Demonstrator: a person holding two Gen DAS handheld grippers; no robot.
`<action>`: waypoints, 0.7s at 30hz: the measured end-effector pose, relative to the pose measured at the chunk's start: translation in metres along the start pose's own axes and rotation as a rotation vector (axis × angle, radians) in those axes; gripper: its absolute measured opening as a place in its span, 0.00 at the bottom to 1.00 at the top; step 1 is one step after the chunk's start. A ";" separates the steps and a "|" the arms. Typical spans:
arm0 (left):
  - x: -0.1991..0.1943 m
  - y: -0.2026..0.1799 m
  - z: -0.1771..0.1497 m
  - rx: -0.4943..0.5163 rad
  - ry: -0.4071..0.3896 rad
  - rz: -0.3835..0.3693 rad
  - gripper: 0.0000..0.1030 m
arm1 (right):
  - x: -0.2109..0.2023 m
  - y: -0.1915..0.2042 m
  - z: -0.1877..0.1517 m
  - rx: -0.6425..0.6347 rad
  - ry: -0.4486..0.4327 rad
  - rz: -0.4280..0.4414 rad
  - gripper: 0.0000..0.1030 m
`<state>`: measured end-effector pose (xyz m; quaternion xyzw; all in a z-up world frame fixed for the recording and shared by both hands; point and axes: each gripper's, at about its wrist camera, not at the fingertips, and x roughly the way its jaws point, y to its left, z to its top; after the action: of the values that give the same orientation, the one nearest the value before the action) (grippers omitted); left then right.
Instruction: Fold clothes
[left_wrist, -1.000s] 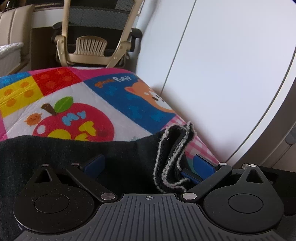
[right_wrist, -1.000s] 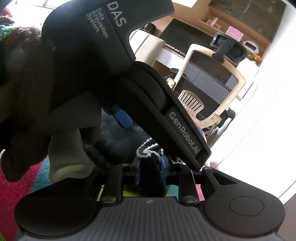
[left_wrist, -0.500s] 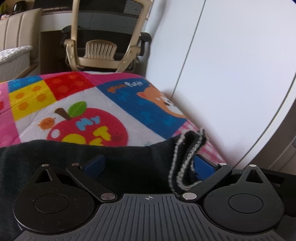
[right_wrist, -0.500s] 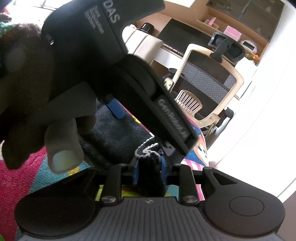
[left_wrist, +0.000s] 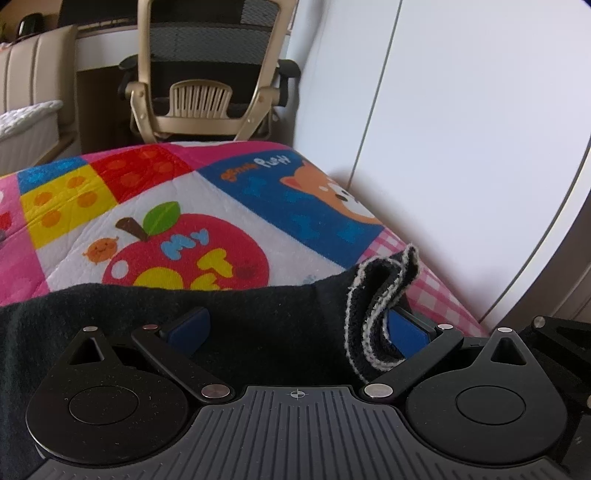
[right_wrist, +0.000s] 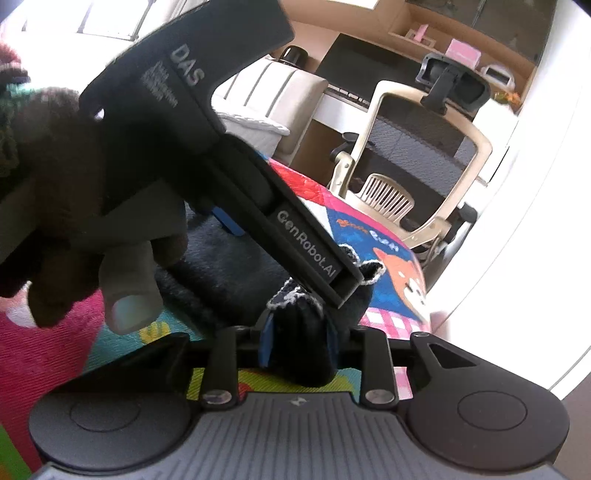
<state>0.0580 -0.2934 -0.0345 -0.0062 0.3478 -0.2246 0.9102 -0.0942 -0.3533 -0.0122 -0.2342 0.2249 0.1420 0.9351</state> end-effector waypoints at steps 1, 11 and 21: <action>0.000 0.000 0.000 0.002 0.003 0.002 1.00 | -0.002 -0.003 0.001 0.022 0.002 0.020 0.36; 0.001 0.003 0.001 0.011 0.023 -0.002 1.00 | -0.018 -0.055 -0.007 0.356 0.017 0.193 0.46; 0.002 0.007 0.003 0.000 0.026 -0.013 1.00 | -0.034 -0.112 -0.035 0.688 0.005 0.312 0.57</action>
<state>0.0636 -0.2880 -0.0346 -0.0055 0.3597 -0.2307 0.9041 -0.0944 -0.4710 0.0187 0.1303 0.2948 0.1984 0.9256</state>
